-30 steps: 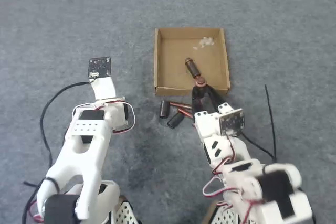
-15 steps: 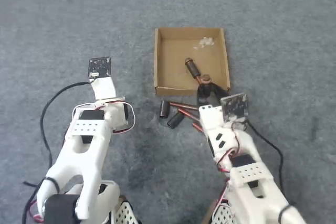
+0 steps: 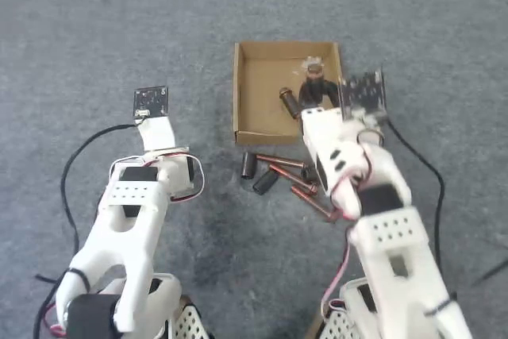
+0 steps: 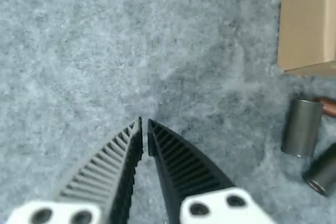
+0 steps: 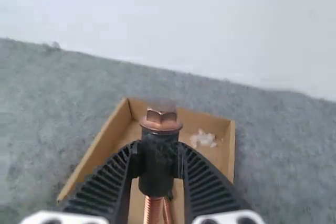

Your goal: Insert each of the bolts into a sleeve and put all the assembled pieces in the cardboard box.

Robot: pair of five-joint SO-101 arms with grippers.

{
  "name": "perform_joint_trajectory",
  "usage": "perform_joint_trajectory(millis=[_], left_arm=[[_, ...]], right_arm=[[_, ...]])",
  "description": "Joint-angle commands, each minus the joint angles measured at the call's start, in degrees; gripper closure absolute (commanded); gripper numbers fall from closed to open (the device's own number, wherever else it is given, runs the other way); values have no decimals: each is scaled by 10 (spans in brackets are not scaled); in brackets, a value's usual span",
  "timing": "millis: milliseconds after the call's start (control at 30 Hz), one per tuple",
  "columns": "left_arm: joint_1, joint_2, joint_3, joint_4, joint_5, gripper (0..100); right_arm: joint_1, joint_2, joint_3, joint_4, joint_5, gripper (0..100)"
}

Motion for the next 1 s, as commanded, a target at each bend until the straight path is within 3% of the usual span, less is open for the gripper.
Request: perform_joint_trajectory(millis=[0,267,867,967], left_arm=[[-2,1,-28,-4,3,988],[-4,0,-30,-4,3,988],[-6,4,-42,-4,2,988],[-6,4,-42,-4,2,988]], right_arm=[[5,78,-105,20,-2,993],[23,300,-256,22,132,993],[45,643,-484,26,127,992],[46,675,-523,80,128,992]])
